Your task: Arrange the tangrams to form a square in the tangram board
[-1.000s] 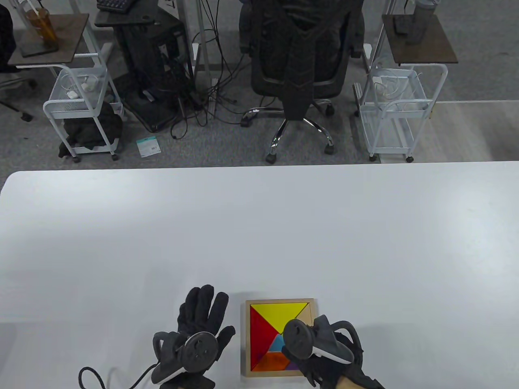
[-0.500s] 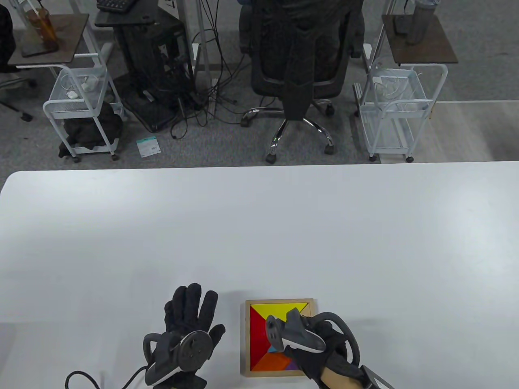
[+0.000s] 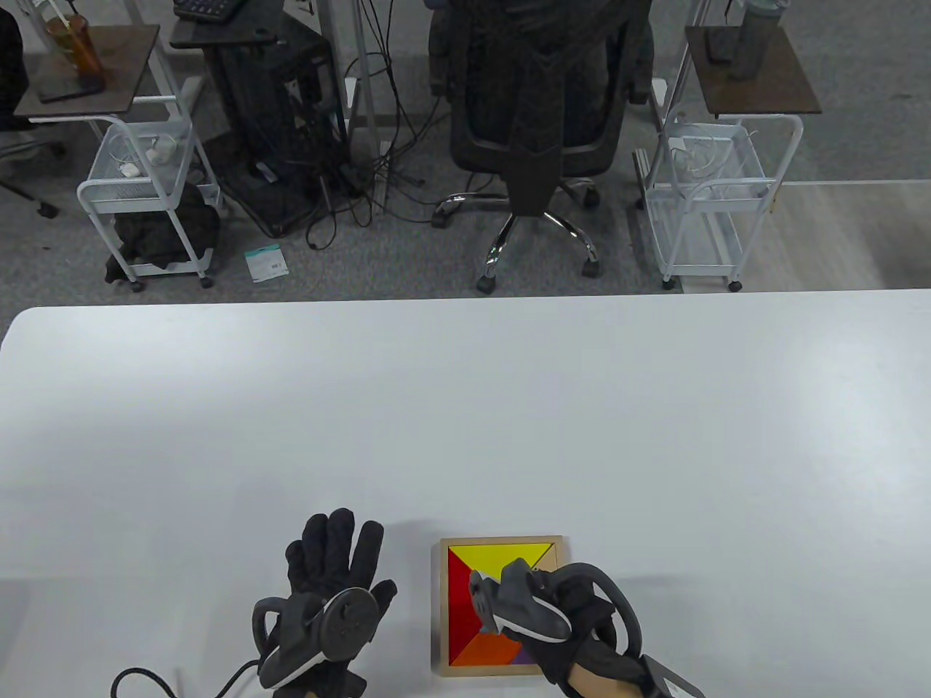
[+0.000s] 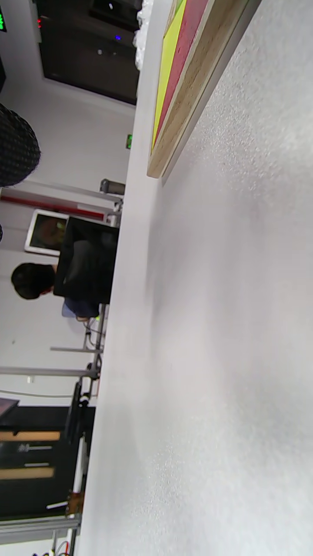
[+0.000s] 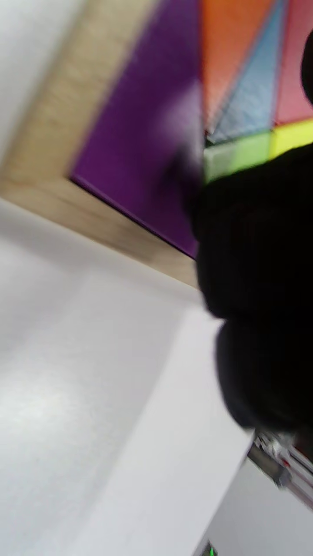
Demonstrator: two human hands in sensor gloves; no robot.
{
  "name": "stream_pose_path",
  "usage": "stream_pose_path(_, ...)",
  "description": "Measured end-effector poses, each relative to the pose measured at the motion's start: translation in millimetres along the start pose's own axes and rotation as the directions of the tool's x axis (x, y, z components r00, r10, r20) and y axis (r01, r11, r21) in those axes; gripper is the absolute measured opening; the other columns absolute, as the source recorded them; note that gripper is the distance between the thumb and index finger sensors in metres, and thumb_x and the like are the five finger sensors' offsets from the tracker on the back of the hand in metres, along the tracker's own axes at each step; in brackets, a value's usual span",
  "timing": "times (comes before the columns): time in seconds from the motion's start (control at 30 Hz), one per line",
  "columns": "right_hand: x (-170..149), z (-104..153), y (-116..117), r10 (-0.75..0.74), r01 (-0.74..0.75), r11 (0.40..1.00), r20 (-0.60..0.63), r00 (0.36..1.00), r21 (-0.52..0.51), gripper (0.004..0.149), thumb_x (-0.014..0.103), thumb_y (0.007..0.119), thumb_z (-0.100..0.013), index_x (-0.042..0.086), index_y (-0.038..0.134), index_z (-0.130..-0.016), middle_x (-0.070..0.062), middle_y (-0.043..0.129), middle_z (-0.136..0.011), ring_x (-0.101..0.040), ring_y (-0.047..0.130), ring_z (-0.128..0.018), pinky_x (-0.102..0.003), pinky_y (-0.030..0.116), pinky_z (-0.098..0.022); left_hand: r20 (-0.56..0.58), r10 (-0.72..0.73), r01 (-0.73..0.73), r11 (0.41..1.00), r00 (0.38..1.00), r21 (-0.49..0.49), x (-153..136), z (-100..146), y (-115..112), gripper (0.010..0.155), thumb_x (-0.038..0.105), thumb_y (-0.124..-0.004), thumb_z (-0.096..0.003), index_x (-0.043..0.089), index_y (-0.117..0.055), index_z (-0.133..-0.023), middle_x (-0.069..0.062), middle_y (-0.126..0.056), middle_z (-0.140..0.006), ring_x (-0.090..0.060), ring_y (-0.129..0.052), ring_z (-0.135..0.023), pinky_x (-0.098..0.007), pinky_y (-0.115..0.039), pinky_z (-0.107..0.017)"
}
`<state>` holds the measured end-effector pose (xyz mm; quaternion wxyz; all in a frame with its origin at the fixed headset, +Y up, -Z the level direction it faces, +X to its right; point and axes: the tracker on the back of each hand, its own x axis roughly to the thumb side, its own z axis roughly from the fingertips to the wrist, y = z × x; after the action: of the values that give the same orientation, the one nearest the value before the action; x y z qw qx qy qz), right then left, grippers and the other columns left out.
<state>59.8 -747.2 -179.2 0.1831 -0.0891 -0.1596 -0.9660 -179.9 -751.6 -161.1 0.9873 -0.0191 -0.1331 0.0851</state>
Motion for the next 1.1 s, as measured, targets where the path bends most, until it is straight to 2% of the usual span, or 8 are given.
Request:
stream_pose_path(0.07, -22, 2, -7, -0.123, 0.116, 0.989, -0.082, 0.989, -0.089, 0.071, 0.060, 0.053, -0.034, 0.027, 0.069, -0.095, -0.010, 0.078, -0.093, -0.035, 0.075, -0.083, -0.047, 0.066, -0.059, -0.008, -0.011, 0.011, 1.000, 1.000, 0.005, -2, 0, 0, 0.072, 0.049, -0.060, -0.0578, 0.018, -0.027, -0.114, -0.030, -0.014, -0.115, -0.061, -0.019, -0.102, -0.076, -0.029, -0.069)
stream_pose_path(0.13, -45, 4, -7, -0.254, 0.228, 0.957, -0.137, 0.957, -0.179, 0.076, 0.062, 0.052, -0.033, 0.041, 0.040, -0.105, 0.002, 0.037, -0.116, -0.026, 0.038, -0.108, -0.048, 0.047, -0.077, -0.023, -0.029, 0.029, 1.000, 0.999, 0.001, -5, 0, 0, 0.072, 0.050, -0.059, -0.0577, 0.019, -0.026, -0.114, -0.029, -0.011, -0.115, -0.060, -0.017, -0.101, -0.077, -0.026, -0.068)
stream_pose_path(0.2, -69, 9, -4, -0.357, 0.308, 0.917, -0.182, 0.916, -0.252, 0.080, 0.064, 0.052, -0.032, 0.050, 0.019, -0.103, 0.013, 0.001, -0.115, -0.019, 0.001, -0.110, -0.047, 0.025, -0.085, -0.042, -0.048, 0.048, 0.999, 0.998, -0.016, -7, -1, 0, 0.073, 0.052, -0.057, -0.0577, 0.019, -0.024, -0.114, -0.029, -0.009, -0.115, -0.061, -0.015, -0.101, -0.078, -0.025, -0.068)
stream_pose_path(0.27, -92, 15, 7, -0.407, 0.338, 0.896, -0.229, 0.884, -0.287, 0.081, 0.065, 0.052, -0.031, 0.053, 0.010, -0.100, 0.016, -0.015, -0.109, -0.016, -0.015, -0.104, -0.045, 0.012, -0.085, -0.050, -0.049, 0.047, 0.998, 0.998, -0.043, -10, -2, -1, 0.074, 0.053, -0.055, -0.0575, 0.020, -0.023, -0.114, -0.029, -0.007, -0.115, -0.062, -0.012, -0.100, -0.079, -0.023, -0.067)
stream_pose_path(0.43, -118, 16, 42, -0.430, 0.361, 0.893, -0.278, 0.859, -0.268, 0.083, 0.066, 0.052, -0.030, 0.057, 0.003, -0.096, 0.020, -0.026, -0.102, -0.012, -0.027, -0.098, -0.044, 0.002, -0.084, -0.046, -0.020, 0.015, 0.994, 0.999, -0.108, -10, -1, -5, 0.076, 0.059, -0.050, -0.0565, 0.021, -0.018, -0.115, -0.027, -0.004, -0.115, -0.061, -0.006, -0.100, -0.081, -0.015, -0.064)
stream_pose_path(0.6, -124, 15, 43, -0.488, 0.423, 0.866, -0.262, 0.833, -0.267, 0.082, 0.066, 0.052, -0.030, 0.057, 0.003, -0.096, 0.021, -0.027, -0.100, -0.011, -0.028, -0.097, -0.043, 0.002, -0.084, -0.029, -0.053, 0.050, 0.992, 0.998, -0.117, -6, -2, -7, 0.078, 0.061, -0.049, -0.0558, 0.022, -0.016, -0.114, -0.026, -0.001, -0.115, -0.059, -0.002, -0.100, -0.080, -0.012, -0.063)
stream_pose_path(0.8, -122, 13, 48, -0.472, 0.420, 0.877, -0.259, 0.843, -0.233, 0.082, 0.067, 0.051, -0.030, 0.058, 0.002, -0.095, 0.022, -0.028, -0.099, -0.008, -0.031, -0.096, -0.043, 0.001, -0.084, -0.069, -0.056, 0.045, 0.987, 0.996, -0.153, -13, -5, -13, 0.078, 0.061, -0.049, -0.0558, 0.022, -0.015, -0.114, -0.026, 0.000, -0.114, -0.058, -0.001, -0.100, -0.079, -0.010, -0.062)
stream_pose_path(1.1, -119, 12, 50, -0.469, 0.424, 0.879, -0.242, 0.849, -0.218, 0.082, 0.067, 0.050, -0.029, 0.057, 0.001, -0.095, 0.022, -0.028, -0.099, -0.006, -0.032, -0.094, -0.043, 0.001, -0.084, -0.066, -0.070, 0.060, 0.987, 0.995, -0.149, -14, -5, -13, 0.078, 0.061, -0.049, -0.0559, 0.022, -0.015, -0.114, -0.026, 0.000, -0.115, -0.058, 0.000, -0.100, -0.079, -0.009, -0.062)
